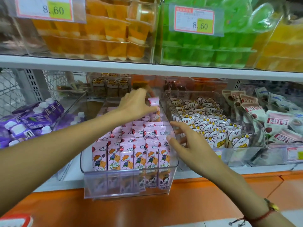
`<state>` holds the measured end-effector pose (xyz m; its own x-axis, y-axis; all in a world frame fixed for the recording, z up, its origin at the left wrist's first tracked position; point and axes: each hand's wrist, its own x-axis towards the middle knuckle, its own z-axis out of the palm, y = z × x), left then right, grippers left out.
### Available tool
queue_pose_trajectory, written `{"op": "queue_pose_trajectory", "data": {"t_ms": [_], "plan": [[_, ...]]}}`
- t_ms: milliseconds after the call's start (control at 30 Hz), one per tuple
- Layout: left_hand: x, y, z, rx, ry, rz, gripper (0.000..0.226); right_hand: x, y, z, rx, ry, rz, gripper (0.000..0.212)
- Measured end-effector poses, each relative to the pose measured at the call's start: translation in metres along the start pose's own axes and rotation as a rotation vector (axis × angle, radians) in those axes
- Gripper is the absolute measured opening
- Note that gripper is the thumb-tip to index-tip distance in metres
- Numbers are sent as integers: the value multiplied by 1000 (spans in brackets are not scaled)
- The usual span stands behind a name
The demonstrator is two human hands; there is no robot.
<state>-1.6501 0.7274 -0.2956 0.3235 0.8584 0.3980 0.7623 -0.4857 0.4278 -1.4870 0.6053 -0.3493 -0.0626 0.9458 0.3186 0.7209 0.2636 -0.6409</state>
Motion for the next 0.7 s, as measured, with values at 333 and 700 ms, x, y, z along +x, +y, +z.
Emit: {"op": "queue_pose_trajectory", "data": {"t_ms": [333,700], "plan": [[9,-20,31,18,-450,67,30,-8,4,-2,-63,-45,-40,48],[6,-10,30,26,-367,103,17,-5,2,-12,-27,122,17,10]]}}
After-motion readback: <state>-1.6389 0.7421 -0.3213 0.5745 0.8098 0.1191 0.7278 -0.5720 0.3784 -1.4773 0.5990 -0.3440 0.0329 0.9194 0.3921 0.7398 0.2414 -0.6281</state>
